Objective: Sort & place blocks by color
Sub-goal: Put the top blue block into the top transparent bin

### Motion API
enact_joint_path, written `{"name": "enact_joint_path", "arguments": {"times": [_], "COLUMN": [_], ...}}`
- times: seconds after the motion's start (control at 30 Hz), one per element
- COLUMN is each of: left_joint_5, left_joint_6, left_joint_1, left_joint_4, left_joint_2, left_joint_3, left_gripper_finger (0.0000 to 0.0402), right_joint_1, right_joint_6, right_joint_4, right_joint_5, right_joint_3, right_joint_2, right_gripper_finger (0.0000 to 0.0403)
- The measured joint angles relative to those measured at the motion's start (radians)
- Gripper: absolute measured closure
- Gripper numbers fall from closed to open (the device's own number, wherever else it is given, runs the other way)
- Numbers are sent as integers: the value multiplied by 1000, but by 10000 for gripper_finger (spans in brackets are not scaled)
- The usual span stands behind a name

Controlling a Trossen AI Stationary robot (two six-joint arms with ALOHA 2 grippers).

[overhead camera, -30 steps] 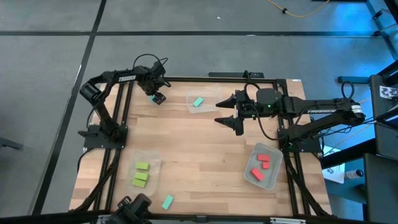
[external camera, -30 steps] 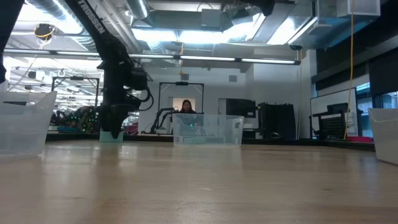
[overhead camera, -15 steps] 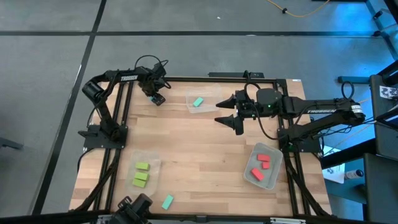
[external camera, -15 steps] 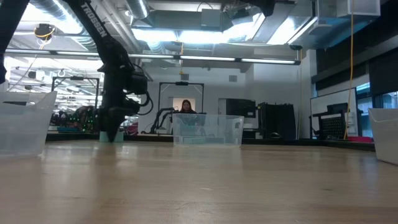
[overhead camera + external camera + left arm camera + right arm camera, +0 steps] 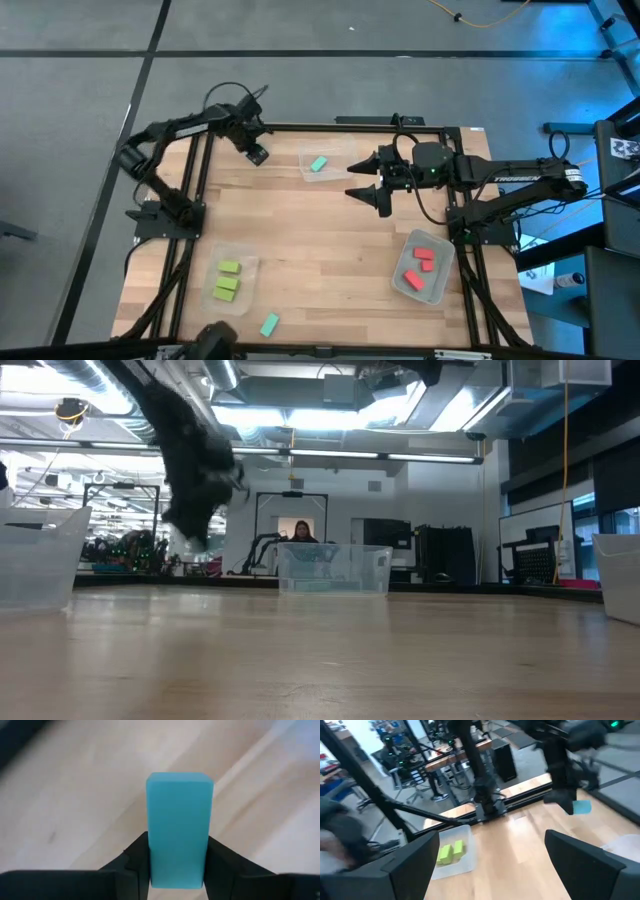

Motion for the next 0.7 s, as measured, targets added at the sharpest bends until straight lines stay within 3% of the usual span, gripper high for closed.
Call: {"name": "enact_joint_path", "arguments": {"times": [0.13,0.3,0.47,0.7], "left_joint_5": [104,91,-105,-410], "left_joint_6": [-98,-246,-302,-263], "left_joint_1": [-80,-280,-587,-938], "left_joint_4": [171,468,749,962], "left_joint_2": [-217,-494,-647,-600], "left_joint_3": [-46,-163,-271,-283], "left_gripper_finger": [280,280,280,280], "right_joint_1": [0,0,0,0], "right_joint_6": [-30,-65,-66,-69], "right_joint_4": [0,26,84,163], "right_joint_5": [58,74,62,-29], "right_joint_3": [0,0,1,1], "right_joint_2": [0,6,24,60], "right_gripper_finger": [38,38,38,38]}}
